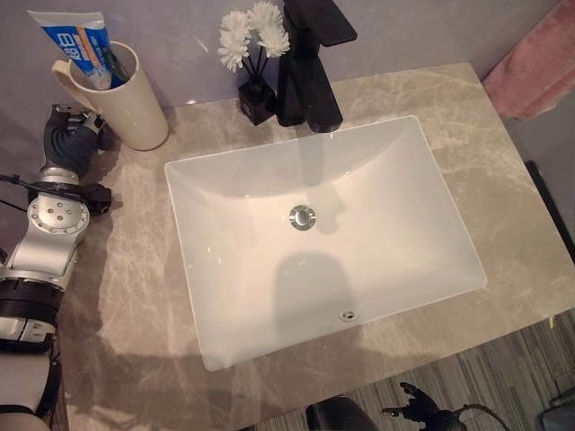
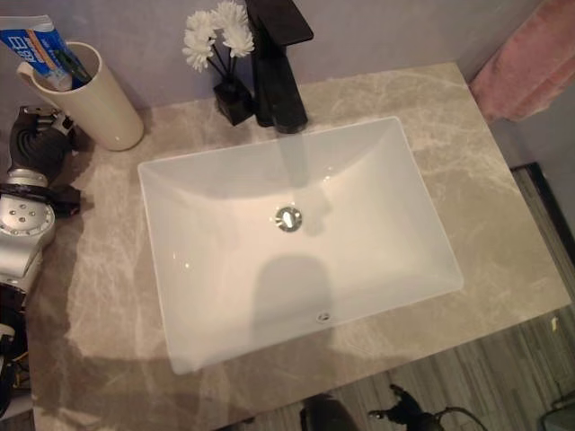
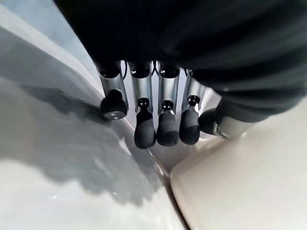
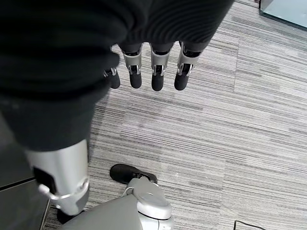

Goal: Put brush and paste in cup on sink, flatten towel.

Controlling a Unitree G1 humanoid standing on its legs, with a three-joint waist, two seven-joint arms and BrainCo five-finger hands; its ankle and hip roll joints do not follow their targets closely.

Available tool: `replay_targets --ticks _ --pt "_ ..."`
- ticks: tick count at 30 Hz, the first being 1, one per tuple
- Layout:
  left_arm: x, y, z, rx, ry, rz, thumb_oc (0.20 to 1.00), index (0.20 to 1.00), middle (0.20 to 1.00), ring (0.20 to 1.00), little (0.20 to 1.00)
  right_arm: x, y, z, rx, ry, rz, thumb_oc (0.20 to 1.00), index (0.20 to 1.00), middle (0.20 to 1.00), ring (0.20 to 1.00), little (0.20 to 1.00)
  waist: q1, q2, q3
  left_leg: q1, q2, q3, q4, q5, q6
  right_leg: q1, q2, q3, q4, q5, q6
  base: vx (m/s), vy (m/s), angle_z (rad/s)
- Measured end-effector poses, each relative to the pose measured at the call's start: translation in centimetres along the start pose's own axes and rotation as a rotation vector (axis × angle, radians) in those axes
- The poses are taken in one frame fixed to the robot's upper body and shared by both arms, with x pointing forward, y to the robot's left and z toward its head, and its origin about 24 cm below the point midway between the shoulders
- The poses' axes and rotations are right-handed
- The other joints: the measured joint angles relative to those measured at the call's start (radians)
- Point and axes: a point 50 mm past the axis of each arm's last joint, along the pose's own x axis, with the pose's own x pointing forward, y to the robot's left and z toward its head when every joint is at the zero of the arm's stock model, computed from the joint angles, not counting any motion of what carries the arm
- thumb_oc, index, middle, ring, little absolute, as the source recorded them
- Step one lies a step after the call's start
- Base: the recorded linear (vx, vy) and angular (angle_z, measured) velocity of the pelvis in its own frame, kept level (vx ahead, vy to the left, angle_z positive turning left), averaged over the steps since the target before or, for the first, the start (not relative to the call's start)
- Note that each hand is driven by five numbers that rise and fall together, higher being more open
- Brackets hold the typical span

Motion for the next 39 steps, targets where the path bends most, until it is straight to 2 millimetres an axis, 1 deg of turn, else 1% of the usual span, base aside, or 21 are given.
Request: replay_targets --ticks 6,11,14,25,39 --pt "0.2 -0.7 0.4 -0.012 -0.009 -0.009 0.2 0.2 0.2 0.2 0.2 0.0 0.0 0.0 0.006 0.0 -0.001 1.0 1.0 1.0 1.0 1.0 -0.001 -0.004 0.002 0.0 0.0 0.001 0.0 0.0 0.0 -0.001 0.0 0.001 0.0 0.0 0.0 0.0 0.0 0.0" --pt "0.6 -0.7 1.0 -0.016 -0.03 0.001 0.2 0.2 0.2 0.2 0.2 0.0 0.0 0.1 0.006 -0.001 -0.001 1.0 1.0 1.0 1.0 1.0 0.001 -0.016 0.008 -0.004 0.0 0.005 0.0 0.0 0.0 -0.005 0.0 0.001 0.0 0.0 0.0 0.0 0.0 0.0" --pt "0.8 -0.7 1.5 -0.012 -0.053 0.002 0.2 0.2 0.2 0.2 0.2 0.0 0.0 0.0 0.006 -0.001 -0.001 1.0 1.0 1.0 1.0 1.0 0.004 -0.017 0.008 -0.015 0.0 0.006 0.0 0.002 0.001 -0.016 0.0 0.001 0.0 0.002 0.002 0.0 0.0 0.0" --pt "1.2 -2.5 3.1 -0.084 -0.098 -0.021 0.2 0.2 0.2 0.2 0.2 0.0 0.0 0.0 0.007 -0.001 -0.001 1.0 1.0 1.0 1.0 1.0 0.002 -0.019 0.021 -0.014 -0.001 0.009 0.0 0.002 0.002 -0.017 -0.001 0.003 0.0 0.003 0.003 0.0 0.0 0.0" --pt "1.3 -2.7 3.4 -0.094 -0.108 -0.022 0.2 0.2 0.2 0.2 0.2 0.0 0.0 0.0 0.008 0.0 -0.001 1.0 1.0 1.0 1.0 1.0 0.003 -0.019 0.027 -0.014 -0.001 0.011 0.0 0.002 0.002 -0.017 -0.001 0.005 0.0 0.003 0.003 0.0 0.0 0.0"
